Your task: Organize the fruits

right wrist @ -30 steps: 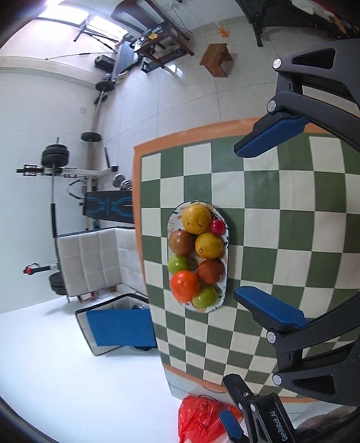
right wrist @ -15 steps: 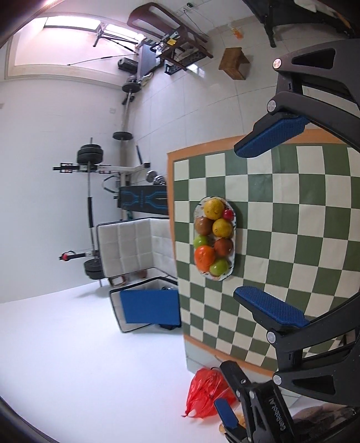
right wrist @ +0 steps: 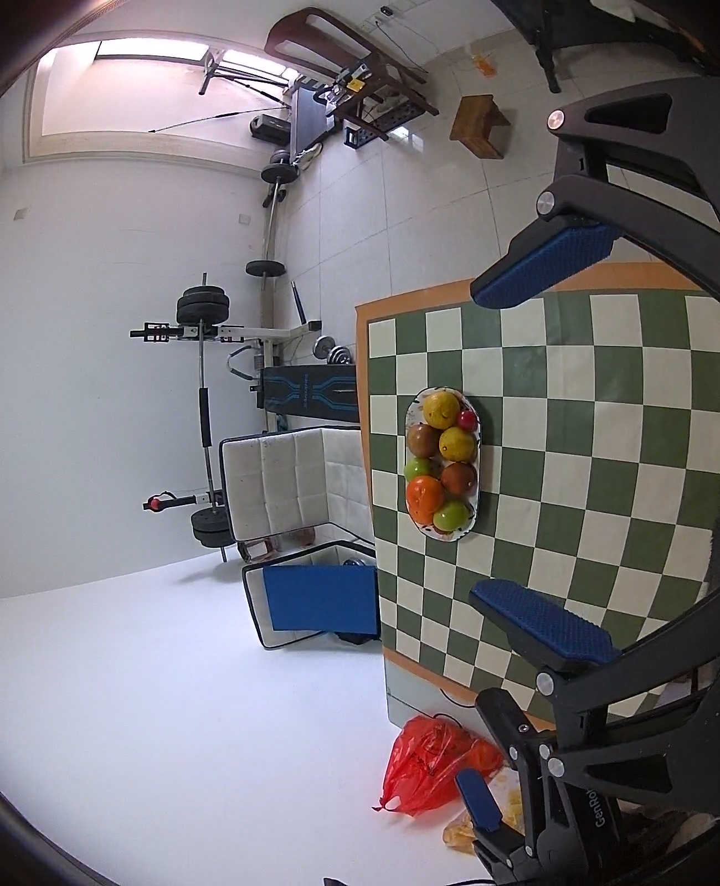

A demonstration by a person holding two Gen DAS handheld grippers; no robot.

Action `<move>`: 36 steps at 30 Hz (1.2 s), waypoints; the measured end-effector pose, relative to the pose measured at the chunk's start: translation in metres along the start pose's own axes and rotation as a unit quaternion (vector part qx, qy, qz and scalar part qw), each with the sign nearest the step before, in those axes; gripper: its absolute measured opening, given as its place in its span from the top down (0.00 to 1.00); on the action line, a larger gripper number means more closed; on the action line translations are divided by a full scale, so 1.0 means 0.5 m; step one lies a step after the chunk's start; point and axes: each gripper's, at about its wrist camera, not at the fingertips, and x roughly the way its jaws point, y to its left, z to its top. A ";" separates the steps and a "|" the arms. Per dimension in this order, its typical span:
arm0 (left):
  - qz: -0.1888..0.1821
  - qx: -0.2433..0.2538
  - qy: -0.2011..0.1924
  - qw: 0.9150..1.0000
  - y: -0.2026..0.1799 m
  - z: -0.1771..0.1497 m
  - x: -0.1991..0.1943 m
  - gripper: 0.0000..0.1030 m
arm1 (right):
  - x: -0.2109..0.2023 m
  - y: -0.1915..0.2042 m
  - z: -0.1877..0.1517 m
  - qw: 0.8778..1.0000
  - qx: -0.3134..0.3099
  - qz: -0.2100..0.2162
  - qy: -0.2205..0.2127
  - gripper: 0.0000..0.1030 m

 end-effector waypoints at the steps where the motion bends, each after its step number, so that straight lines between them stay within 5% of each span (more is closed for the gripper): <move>1: 0.001 0.000 0.001 1.000 -0.001 0.000 0.003 0.04 | 0.001 0.000 0.000 1.000 0.001 0.001 0.001 0.03; 11: 0.014 -0.006 0.001 1.000 0.007 0.022 0.069 0.00 | 0.080 -0.011 0.009 1.000 0.003 -0.010 0.007 0.02; 36: 0.056 0.009 0.064 0.996 -0.010 0.051 0.358 0.00 | 0.463 -0.091 0.016 0.995 0.014 -0.051 0.080 0.02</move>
